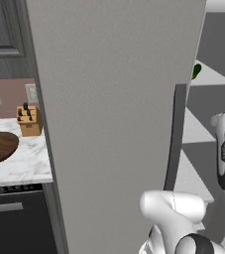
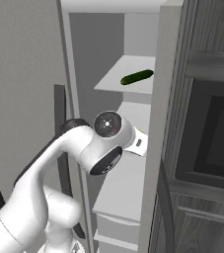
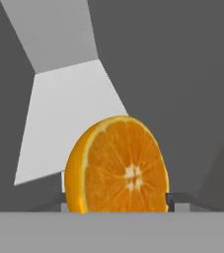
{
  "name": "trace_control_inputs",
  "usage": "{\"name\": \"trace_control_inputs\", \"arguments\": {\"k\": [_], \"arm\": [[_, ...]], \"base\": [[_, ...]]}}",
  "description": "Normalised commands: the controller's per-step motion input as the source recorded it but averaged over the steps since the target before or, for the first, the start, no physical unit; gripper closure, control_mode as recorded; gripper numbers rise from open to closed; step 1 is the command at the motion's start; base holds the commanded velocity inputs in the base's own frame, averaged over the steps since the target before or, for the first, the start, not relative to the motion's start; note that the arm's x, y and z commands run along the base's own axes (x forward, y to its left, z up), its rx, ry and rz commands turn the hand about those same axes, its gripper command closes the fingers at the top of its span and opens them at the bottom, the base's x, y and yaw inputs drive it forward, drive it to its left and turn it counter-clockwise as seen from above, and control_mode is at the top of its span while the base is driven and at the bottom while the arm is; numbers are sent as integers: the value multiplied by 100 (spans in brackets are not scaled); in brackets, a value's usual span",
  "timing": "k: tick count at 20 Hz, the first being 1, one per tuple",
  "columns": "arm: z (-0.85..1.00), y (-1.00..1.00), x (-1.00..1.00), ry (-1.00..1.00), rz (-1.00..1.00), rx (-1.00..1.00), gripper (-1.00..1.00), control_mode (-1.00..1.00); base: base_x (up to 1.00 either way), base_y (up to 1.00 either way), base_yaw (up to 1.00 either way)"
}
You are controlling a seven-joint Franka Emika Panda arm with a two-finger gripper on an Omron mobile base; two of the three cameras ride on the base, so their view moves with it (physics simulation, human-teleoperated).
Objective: Take the cucumber, carrot, and orange from the freezer and place them in the bowl on the counter.
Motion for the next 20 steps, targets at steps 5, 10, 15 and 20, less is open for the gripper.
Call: {"name": "trace_control_inputs", "arguments": {"k": [5,10,15,20], "arm": [[32,46,-100,9,7,0,100,-100],[2,39,-40,8,7,-1,100,100],[0,0,0,0,0,0,100,100],[0,0,0,0,0,0,100,100]], "base": [[0,0,0],[-60,60,12],[-78,100,26],[-21,100,25]]}}
